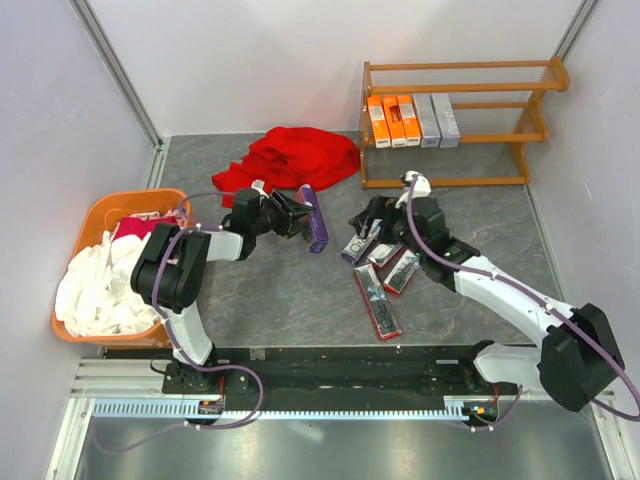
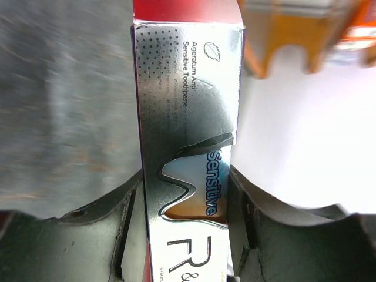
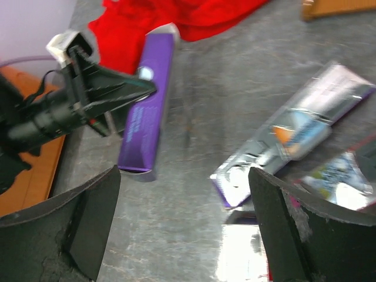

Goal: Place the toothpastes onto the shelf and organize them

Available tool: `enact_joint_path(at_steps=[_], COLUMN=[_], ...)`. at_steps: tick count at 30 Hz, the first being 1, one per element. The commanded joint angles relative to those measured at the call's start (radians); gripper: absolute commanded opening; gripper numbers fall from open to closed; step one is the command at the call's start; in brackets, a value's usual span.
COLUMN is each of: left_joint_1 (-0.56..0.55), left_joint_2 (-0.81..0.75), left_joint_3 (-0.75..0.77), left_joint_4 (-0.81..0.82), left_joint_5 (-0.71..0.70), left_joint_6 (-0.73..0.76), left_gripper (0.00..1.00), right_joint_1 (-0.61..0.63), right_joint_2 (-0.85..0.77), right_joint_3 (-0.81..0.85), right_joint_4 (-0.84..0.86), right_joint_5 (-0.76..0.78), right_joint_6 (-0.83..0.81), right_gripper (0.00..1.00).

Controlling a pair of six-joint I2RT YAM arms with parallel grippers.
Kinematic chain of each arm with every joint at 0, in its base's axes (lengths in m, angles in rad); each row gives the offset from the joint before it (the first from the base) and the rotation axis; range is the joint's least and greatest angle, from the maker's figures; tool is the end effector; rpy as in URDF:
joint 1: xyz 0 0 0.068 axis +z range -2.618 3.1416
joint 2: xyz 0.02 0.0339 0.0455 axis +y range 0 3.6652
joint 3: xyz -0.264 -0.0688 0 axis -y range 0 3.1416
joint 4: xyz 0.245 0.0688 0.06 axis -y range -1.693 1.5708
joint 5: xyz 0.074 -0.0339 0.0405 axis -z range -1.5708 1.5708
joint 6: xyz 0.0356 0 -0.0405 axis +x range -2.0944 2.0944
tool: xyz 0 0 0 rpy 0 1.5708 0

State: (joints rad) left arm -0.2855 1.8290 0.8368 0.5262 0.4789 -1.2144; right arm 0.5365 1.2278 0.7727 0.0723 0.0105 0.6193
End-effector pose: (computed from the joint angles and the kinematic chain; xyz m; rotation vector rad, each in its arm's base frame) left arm 0.3465 -0.1188 0.1490 -0.7110 2.1814 -1.3585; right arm 0.2403 0.1424 0.2674 0.0912 2.0277 0.7399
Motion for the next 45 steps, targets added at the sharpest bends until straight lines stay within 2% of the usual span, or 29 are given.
enact_joint_path(at_steps=[1,4,7,15,17,19,27,29,30,33,35,36,39,45], left_joint_1=[0.002,0.0,0.0,-0.006,-0.006,-0.006,-0.007,-0.006,-0.007,-0.007,-0.007,-0.007,-0.007,-0.007], left_joint_2=[-0.051,-0.047,-0.045,-0.036,-0.034,-0.03,-0.023,-0.025,-0.025,-0.031,-0.036,-0.04,-0.053,-0.073], left_joint_3=[-0.068,-0.096,-0.096,-0.11,-0.113,-0.116,-0.131,-0.133,-0.134,-0.139,-0.143,-0.142,-0.14,-0.136], left_joint_4=[0.38,0.47,0.495,0.563,0.578,0.59,0.658,0.666,0.67,0.678,0.681,0.673,0.649,0.614], left_joint_5=[0.027,0.026,0.038,0.055,0.056,0.059,0.069,0.07,0.072,0.073,0.075,0.076,0.082,0.093], left_joint_6=[-0.304,-0.381,-0.405,-0.445,-0.451,-0.462,-0.499,-0.504,-0.504,-0.501,-0.49,-0.485,-0.461,-0.419], left_gripper=[0.48,0.47,0.47,0.47,0.47,0.47,0.47,0.48,0.49,0.55,0.65,0.79,0.91,0.94], right_joint_1=[0.172,0.279,0.357,0.447,0.448,0.45,0.448,0.448,0.448,0.448,0.45,0.448,0.447,0.444], right_joint_2=[0.015,0.042,0.094,0.214,0.234,0.258,0.317,0.329,0.331,0.323,0.315,0.309,0.299,0.288], right_joint_3=[0.079,0.099,0.122,0.212,0.221,0.235,0.255,0.257,0.254,0.246,0.244,0.241,0.238,0.241], right_joint_4=[0.018,0.046,0.07,0.092,0.109,0.121,0.147,0.149,0.149,0.153,0.153,0.153,0.153,0.149], right_joint_5=[0.218,0.296,0.344,0.425,0.44,0.472,0.548,0.557,0.557,0.56,0.565,0.566,0.566,0.551], right_joint_6=[-0.059,-0.076,-0.084,-0.112,-0.116,-0.122,-0.136,-0.138,-0.138,-0.138,-0.144,-0.145,-0.145,-0.133], right_gripper=[0.98,0.98,0.98,0.95,0.91,0.81,0.61,0.53,0.46,0.39,0.37,0.35,0.34,0.33])
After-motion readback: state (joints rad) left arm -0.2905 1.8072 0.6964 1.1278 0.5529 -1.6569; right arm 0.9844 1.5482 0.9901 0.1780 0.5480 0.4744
